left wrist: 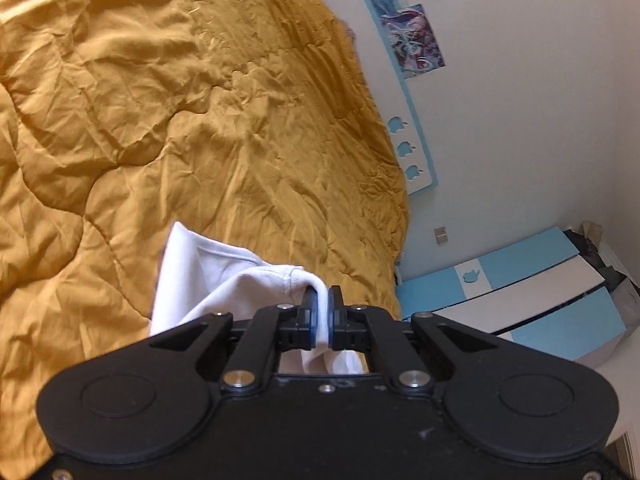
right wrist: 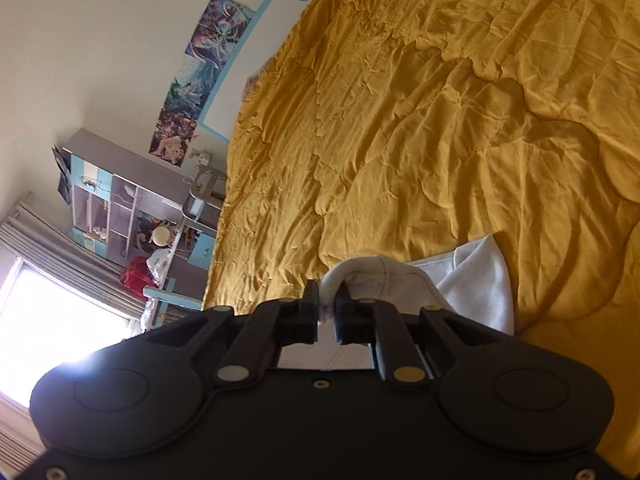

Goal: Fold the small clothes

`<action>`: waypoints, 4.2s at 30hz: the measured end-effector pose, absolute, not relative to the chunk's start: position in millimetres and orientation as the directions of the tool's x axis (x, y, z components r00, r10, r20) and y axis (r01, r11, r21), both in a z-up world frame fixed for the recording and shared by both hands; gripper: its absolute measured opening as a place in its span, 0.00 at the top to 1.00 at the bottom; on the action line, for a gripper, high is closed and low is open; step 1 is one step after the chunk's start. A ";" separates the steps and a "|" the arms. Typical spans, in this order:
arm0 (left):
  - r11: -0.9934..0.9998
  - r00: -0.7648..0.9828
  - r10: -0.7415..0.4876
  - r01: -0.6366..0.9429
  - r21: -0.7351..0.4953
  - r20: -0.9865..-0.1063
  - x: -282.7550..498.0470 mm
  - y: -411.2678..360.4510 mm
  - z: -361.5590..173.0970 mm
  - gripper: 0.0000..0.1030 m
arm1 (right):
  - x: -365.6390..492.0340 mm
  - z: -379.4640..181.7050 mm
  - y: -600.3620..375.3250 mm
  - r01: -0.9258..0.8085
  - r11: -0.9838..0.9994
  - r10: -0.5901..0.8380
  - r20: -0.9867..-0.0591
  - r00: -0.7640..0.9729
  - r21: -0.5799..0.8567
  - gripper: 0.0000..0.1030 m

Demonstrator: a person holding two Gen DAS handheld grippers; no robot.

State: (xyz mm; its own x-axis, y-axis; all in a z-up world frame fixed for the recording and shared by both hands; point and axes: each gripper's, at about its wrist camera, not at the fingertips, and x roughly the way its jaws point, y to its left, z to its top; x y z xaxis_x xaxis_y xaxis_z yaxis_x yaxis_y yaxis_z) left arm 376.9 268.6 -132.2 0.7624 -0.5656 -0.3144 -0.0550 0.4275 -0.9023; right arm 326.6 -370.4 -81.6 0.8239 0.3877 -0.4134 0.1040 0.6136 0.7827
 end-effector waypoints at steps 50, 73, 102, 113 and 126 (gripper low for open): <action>0.729 0.616 -0.506 -0.068 -0.681 -0.603 229.4 279.4 -164.4 0.93 | 162.2 -151.3 -385.4 0.066 0.847 0.324 -0.609 0.724 0.528 0.93; 0.850 0.659 -0.418 0.042 -0.524 -0.625 442.6 179.4 -177.4 0.76 | 372.7 -135.6 -295.5 -0.070 0.950 0.264 -0.658 0.706 0.306 0.77; 0.725 0.607 -0.603 0.148 -0.672 -0.517 413.4 117.1 -179.8 0.63 | 263.9 -135.8 -244.2 -0.214 0.918 0.389 -0.654 0.649 0.334 0.61; 0.831 0.675 -0.508 0.220 -0.511 -0.535 424.1 136.9 -137.9 0.61 | 361.6 -80.7 -211.1 -0.529 0.846 0.394 -0.597 0.699 -0.061 0.62; 0.764 0.675 -0.520 0.094 -0.639 -0.523 363.2 175.3 -167.7 0.59 | 442.2 -120.0 -164.3 -0.690 0.715 0.371 -0.773 0.515 -0.117 0.70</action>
State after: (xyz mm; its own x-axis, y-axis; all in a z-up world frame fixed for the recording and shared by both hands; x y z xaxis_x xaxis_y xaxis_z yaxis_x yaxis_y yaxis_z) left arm 363.2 175.3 -167.7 0.6753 -0.5204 -0.5226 0.0944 0.7637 -0.6386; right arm 442.2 -164.3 -120.0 0.5153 0.3709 -0.7726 -0.6897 0.7146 -0.1170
